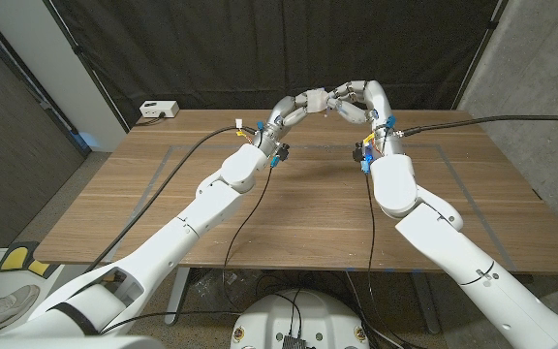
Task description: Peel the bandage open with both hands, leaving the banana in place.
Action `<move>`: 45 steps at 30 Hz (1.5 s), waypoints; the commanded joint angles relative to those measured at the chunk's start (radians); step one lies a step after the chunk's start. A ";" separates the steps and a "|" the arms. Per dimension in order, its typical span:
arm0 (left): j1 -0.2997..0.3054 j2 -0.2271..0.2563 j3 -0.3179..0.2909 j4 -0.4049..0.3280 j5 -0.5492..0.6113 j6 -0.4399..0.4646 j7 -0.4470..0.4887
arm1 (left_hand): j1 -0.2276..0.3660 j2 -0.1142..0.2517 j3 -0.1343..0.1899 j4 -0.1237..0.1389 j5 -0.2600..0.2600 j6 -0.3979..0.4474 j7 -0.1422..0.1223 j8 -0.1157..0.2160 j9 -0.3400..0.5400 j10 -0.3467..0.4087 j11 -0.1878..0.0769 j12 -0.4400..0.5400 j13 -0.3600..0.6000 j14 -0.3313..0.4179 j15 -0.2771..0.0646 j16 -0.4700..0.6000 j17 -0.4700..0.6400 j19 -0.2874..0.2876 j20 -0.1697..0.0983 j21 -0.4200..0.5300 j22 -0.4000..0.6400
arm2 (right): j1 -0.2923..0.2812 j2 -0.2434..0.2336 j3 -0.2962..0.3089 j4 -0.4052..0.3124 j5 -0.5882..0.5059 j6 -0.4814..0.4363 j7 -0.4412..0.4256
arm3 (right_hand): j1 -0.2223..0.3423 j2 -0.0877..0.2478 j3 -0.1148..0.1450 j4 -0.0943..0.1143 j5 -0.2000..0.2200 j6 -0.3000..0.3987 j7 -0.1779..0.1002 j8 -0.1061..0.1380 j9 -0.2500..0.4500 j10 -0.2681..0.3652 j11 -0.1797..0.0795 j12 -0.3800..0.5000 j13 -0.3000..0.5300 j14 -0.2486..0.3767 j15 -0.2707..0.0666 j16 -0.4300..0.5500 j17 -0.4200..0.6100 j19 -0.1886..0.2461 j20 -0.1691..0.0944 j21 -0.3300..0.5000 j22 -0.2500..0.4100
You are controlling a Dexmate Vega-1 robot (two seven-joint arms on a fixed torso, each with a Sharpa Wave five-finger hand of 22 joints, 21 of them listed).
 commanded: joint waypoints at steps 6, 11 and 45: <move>-0.004 0.014 0.004 -0.030 0.000 0.054 -0.003 | -0.032 0.054 0.034 0.045 0.102 -0.126 0.004 0.130 0.196 -0.040 0.022 -0.011 0.033 -0.010 -0.068 -0.018 0.019 0.002 -0.035 0.047 0.009 | -0.011 -0.001 0.023 0.011 0.038 0.043 0.023 | 0.006 0.009 0.017 0.009 0.000 0.033 0.002 0.059 0.156 0.003 -0.006 -0.006 0.005 0.012 -0.105 -0.010 0.005 0.002 -0.011 0.013 -0.007; 0.006 0.023 0.006 -0.060 0.060 0.092 0.064 | -0.048 0.050 0.034 0.067 0.134 -0.164 -0.046 0.208 0.300 -0.050 0.051 -0.010 0.043 -0.004 -0.079 -0.023 0.022 0.030 -0.070 0.083 0.015 | -0.022 -0.010 0.056 0.019 0.127 0.104 0.078 | 0.004 0.009 0.018 0.010 0.001 0.034 0.002 0.060 0.155 0.005 -0.007 -0.007 0.007 0.014 -0.104 -0.012 0.006 0.002 -0.010 0.015 -0.011; 0.104 0.066 -0.065 -0.075 0.024 -0.121 0.033 | -0.351 -0.218 -0.100 0.199 0.012 -0.382 0.095 0.184 0.217 -0.198 0.182 -0.038 0.073 -0.127 0.041 -0.036 0.026 -0.213 0.008 0.142 0.030 | -0.047 -0.027 0.086 0.018 0.224 0.141 0.069 | 0.003 0.008 0.018 0.009 -0.003 0.032 0.003 0.062 0.152 0.008 -0.007 -0.021 0.011 0.020 -0.105 -0.023 0.013 -0.002 -0.013 0.035 -0.037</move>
